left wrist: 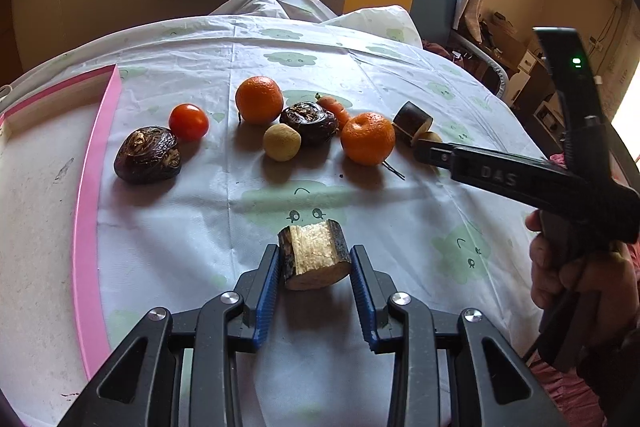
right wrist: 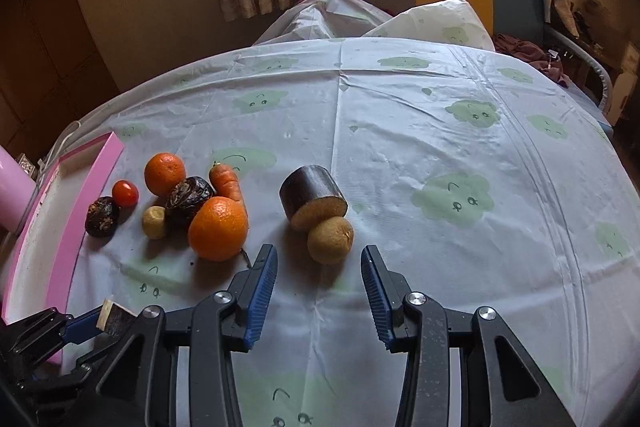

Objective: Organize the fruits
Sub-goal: 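Carry the wooden piece into the tray with the left gripper while the right gripper grasps the small potato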

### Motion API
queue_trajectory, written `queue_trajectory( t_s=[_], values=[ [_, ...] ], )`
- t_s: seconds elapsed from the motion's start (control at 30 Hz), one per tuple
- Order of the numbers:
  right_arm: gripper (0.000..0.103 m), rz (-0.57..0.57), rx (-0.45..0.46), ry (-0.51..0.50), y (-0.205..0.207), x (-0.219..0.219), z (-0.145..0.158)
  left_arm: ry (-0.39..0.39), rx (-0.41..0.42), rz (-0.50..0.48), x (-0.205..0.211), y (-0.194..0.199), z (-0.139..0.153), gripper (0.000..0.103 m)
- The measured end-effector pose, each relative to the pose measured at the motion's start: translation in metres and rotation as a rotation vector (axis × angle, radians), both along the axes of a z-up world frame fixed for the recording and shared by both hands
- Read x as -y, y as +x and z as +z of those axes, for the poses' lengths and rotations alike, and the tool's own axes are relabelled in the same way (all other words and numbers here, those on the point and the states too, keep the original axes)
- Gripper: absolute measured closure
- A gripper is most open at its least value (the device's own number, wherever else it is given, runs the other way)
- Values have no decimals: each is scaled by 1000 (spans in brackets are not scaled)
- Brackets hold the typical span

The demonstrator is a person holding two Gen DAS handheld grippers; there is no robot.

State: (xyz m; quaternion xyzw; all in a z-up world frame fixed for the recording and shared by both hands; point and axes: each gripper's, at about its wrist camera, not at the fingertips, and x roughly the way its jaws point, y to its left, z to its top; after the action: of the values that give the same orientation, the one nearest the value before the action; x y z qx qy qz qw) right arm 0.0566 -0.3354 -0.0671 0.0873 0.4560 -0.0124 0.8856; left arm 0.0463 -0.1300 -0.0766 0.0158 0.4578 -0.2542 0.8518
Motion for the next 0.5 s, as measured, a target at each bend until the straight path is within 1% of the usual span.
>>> queue_trajectory(
  t_s=[0.07,0.13,0.2,0.27,0.33,0.4,0.5],
  values=[
    [79,8,-19,-26,5,-1,-6,-4,-3,-5,-1,0,1,68],
    [79,15,-6,-34,5,-1,-7,-16,-16,3,-6,1,3,68],
    [79,25,-6,-45,5,-2,-7,-37,-11,12,-12,-1,10,68],
    [79,32,-1,-53,4,-2,-8,-52,17,26,-22,-3,21,68],
    [79,33,5,-48,3,-1,-8,-68,34,60,-37,-1,34,68],
    [79,30,8,-36,4,0,-8,-68,38,117,-56,4,43,68],
    [79,24,7,-34,5,0,-8,-64,42,232,-93,17,52,68]
  ],
)
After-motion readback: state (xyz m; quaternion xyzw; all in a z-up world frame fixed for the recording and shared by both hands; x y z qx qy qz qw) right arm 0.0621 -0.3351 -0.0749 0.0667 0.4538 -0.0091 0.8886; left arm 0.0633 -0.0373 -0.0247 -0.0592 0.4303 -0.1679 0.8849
